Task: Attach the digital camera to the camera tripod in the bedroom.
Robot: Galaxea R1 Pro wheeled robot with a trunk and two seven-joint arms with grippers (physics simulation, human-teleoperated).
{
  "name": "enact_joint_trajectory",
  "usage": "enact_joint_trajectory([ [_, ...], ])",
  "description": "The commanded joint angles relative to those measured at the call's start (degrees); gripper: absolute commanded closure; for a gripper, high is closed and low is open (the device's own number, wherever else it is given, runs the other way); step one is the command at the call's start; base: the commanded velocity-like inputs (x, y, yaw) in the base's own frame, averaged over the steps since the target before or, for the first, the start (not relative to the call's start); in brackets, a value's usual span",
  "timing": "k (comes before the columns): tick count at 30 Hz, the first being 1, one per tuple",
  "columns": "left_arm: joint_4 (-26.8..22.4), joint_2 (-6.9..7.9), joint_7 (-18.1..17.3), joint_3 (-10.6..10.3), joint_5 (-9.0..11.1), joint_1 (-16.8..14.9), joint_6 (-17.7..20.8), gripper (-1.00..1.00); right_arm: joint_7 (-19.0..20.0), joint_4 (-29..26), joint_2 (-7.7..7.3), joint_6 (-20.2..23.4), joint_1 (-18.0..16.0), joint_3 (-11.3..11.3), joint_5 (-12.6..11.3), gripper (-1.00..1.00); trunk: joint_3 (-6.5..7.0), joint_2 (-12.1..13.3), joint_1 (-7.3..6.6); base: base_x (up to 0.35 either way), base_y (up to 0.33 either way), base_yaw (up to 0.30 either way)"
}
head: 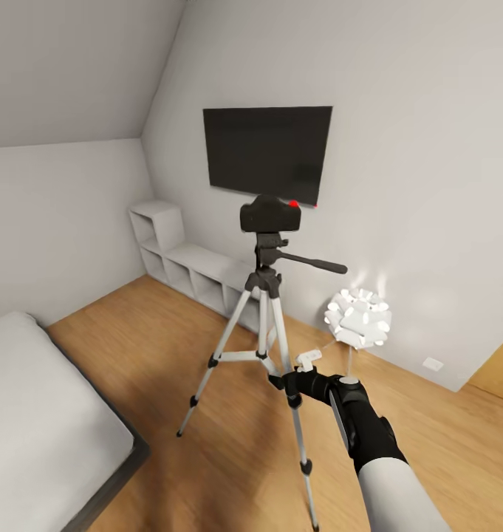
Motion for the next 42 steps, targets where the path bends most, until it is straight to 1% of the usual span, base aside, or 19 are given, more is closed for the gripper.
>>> enact_joint_trajectory([
  [1, 0.0, 0.03, 0.2, -0.5, 0.4, -0.1, 0.2, -1.0, 0.3, -0.1, 0.1, 0.2, -0.1, -0.3, 0.5, -1.0, -0.12, -0.1, 0.0, -0.343, 0.0, 0.0],
  [4, 0.0, 0.05, 0.2, -0.4, 0.4, 0.0, 0.2, -1.0, -0.3, -0.1, -0.02, 0.2, -0.1, -0.3, 0.5, -1.0, -0.12, -0.1, 0.0, -0.344, 0.0, 0.0],
  [11, 0.0, 0.06, 0.2, -0.5, 0.3, -0.1, 0.2, -1.0, -1.8, -0.5, -0.93, 0.2, -0.1, -0.3, 0.5, -1.0, -0.12, -0.1, 0.0, -0.344, 0.0, 0.0],
  [21, 0.0, 0.06, 0.1, -0.5, -0.1, 0.0, 0.1, -1.0, -2.9, -0.6, -1.36, 0.2, -0.1, -0.4, 0.4, -1.0, -0.12, -0.1, 0.0, -0.331, 0.0, 0.0],
  [25, 0.0, 0.09, 0.1, -0.5, -0.1, -0.1, 0.1, -1.0, -3.7, -0.1, -3.04, 0.2, -0.1, -0.4, 0.3, -1.0, -0.12, -0.1, 0.0, -0.13, 0.0, 0.0],
  [26, 0.0, 0.11, 0.1, -0.5, -0.1, -0.1, 0.1, -1.0, -4.0, 0.5, -4.07, 0.2, -0.1, -0.4, 0.2, -1.0, -0.12, -0.1, 0.0, -0.058, 0.0, 0.0],
  [28, 0.0, 0.13, 0.1, -0.5, -0.1, -0.1, 0.1, -1.0, -4.4, 1.9, -5.34, 0.2, -0.1, -0.5, 0.2, -1.0, -0.12, -0.1, 0.0, -0.042, 0.0, 0.0],
  [29, 0.0, 0.15, 0.1, -0.5, -0.1, -0.1, 0.1, -1.0, -4.6, 3.9, -6.89, 0.2, -0.1, -0.5, 0.1, -1.0, -0.12, -0.1, 0.0, -0.024, 0.0, 0.0],
  [32, 0.0, 0.18, 0.1, -0.5, -0.1, -0.1, 0.1, -1.0, -4.8, 7.3, -9.8, 0.3, -0.1, -0.5, 0.1, -1.0, -0.12, -0.1, 0.0, -0.015, 0.0, 0.0],
  [33, 0.0, 0.2, 0.1, -0.5, -0.1, -0.1, 0.1, -1.0, -4.9, 9.9, -11.97, 0.3, -0.1, -0.5, 0.0, -1.0, -0.12, -0.1, 0.0, -0.008, 0.0, 0.0],
  [36, 0.0, 0.25, 0.1, -0.5, -0.1, -0.1, 0.1, -1.0, -4.9, 14.3, -15.39, 0.3, -0.1, -0.5, 0.0, -1.0, -0.12, -0.1, 0.0, -0.005, 0.0, 0.0],
  [37, 0.0, 0.28, 0.1, -0.5, -0.1, 0.0, 0.1, -1.0, -4.9, 17.9, -17.7, 0.3, -0.1, -0.5, 0.0, -1.0, -0.12, -0.1, 0.0, -0.003, 0.0, 0.0],
  [39, 0.0, 0.31, 0.1, -0.5, -0.1, -0.1, 0.1, -1.0, -5.0, 21.9, -19.94, 0.2, -0.1, -0.5, -0.1, -1.0, -0.12, -0.1, 0.0, -0.002, 0.0, 0.0],
  [40, 0.0, 0.35, 0.1, -0.5, -0.1, -0.1, 0.1, -1.0, -5.0, 25.8, -22.13, 0.0, -0.1, -0.5, -0.1, -1.0, -0.12, -0.1, 0.0, -0.001, 0.0, 0.0],
  [42, 0.0, 0.37, 0.1, -0.5, -0.1, -0.1, 0.1, -1.0, -5.1, 29.6, -24.17, -0.5, -0.1, -0.5, -0.1, -1.0, -0.12, -0.1, 0.0, 0.0, 0.0, 0.0],
])
